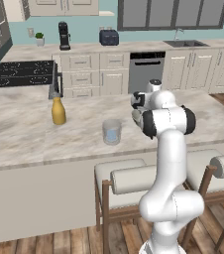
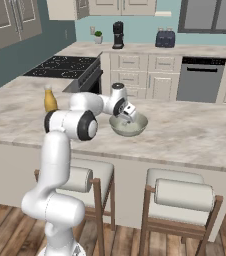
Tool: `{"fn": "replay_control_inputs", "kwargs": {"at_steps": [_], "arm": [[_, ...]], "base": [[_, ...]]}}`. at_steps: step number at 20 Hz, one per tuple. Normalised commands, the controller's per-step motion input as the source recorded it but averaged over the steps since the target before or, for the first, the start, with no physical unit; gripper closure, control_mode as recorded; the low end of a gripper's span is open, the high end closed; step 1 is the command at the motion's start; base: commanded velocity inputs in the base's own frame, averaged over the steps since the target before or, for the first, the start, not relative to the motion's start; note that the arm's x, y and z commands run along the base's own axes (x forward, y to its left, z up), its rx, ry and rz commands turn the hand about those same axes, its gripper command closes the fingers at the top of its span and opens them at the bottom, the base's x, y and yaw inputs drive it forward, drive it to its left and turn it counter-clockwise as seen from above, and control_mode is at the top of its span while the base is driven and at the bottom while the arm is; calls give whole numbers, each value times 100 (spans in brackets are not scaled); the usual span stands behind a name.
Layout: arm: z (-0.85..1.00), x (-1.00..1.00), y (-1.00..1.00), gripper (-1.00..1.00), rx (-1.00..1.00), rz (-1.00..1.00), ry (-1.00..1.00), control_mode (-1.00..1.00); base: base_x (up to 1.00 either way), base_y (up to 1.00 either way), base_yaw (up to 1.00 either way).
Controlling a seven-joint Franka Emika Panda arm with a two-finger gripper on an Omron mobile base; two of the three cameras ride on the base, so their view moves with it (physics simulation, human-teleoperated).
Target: There are two ice cubes in the ice bowl. Place both ice cubes in the glass cup.
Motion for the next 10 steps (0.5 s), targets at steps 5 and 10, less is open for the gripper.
{"fn": "replay_control_inputs", "kwargs": {"at_steps": [5, 10], "arm": [[-26, 19, 0, -100, 0, 0, 7, -100], [-38, 9, 0, -100, 0, 0, 9, -100]], "base": [[0, 0, 0], [0, 0, 0]]}}
